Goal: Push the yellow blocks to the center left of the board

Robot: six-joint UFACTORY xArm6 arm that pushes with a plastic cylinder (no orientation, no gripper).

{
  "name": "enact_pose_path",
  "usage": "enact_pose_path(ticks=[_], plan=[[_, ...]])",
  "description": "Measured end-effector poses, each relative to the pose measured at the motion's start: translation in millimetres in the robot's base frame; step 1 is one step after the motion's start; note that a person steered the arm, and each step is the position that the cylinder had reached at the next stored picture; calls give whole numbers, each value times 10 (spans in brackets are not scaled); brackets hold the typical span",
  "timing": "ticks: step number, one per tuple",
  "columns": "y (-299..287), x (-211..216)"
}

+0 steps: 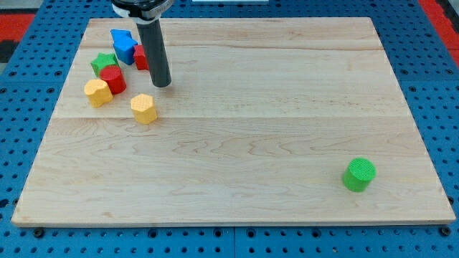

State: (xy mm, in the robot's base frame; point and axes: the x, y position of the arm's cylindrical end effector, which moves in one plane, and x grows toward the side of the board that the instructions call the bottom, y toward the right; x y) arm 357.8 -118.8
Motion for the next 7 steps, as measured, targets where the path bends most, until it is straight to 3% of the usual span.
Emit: enact_pose_path(ticks=[4,6,7], plan=[[-292,-490],[523,561],[552,787]])
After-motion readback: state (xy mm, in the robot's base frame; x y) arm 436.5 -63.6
